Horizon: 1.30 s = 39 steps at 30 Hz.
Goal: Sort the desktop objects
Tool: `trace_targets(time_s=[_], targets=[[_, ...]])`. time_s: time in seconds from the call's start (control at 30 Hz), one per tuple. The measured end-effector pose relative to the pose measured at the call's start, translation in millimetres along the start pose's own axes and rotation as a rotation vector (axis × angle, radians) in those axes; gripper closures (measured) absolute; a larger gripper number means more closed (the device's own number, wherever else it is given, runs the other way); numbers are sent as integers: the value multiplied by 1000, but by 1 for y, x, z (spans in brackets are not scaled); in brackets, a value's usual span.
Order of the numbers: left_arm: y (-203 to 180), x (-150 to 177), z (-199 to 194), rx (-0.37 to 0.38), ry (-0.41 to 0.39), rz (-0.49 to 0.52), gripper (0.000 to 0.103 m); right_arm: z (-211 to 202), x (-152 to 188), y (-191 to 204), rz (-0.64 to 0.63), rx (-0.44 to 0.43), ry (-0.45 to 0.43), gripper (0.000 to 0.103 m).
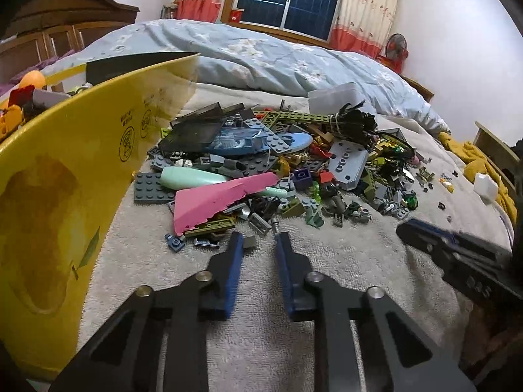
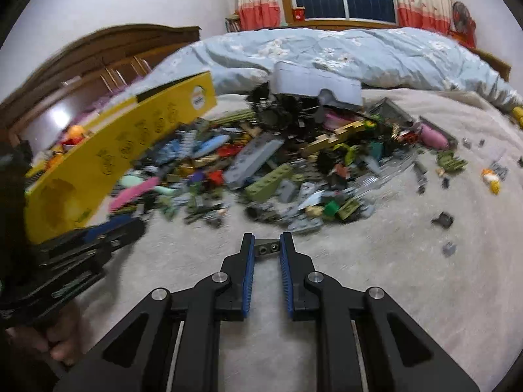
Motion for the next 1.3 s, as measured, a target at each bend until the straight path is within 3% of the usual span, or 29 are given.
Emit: trace_targets(time_s=[0.07,0.3,0.4,0.47,0.53,0.63,0.7,0.8,1.03,1.17,1.3], targets=[[0,0,0,10,0,-9,95,-6,4,13,-3,-47,5,89],[-3,9,-14,-7,-6,-10,95,-32,16,61,-186,-99,-34,89],[-16,17,-24,18,15,-22,95,-45,18,68,-232,-114,-55,88],[-23,23,-27,-4,30,8,95,-52,16,67,-254,-122,-96,88],[-23,27,-25,-29,27,4,95,-53,17,58,-294,-77,-143,88],[-20,30,-24,-1,4,-39,95,-42,30,37,-299,-39,-115,88],[-18,32,-24,24,-14,-56,95,-34,42,30,-294,-55,-81,88],[-19,33,-24,31,-20,-54,95,-34,46,30,-285,-53,-109,87],[-19,32,-21,41,2,-56,95,-26,43,23,-138,-85,-80,84],[-25,32,-20,8,-20,23,95,-27,45,31,-214,-19,-92,84],[-26,29,-21,-14,-26,35,95,-29,45,37,-264,33,-124,89]])
Point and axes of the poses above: each gripper's, at about its wrist camera, not at the fingertips, and z roughly the way its jaws point, y to its left, x to its underside, the point moved 9 cm from there along z, roughly the way its jaws point, and after that the axes turned 7 degrees about -y, right-handed, at the moved point
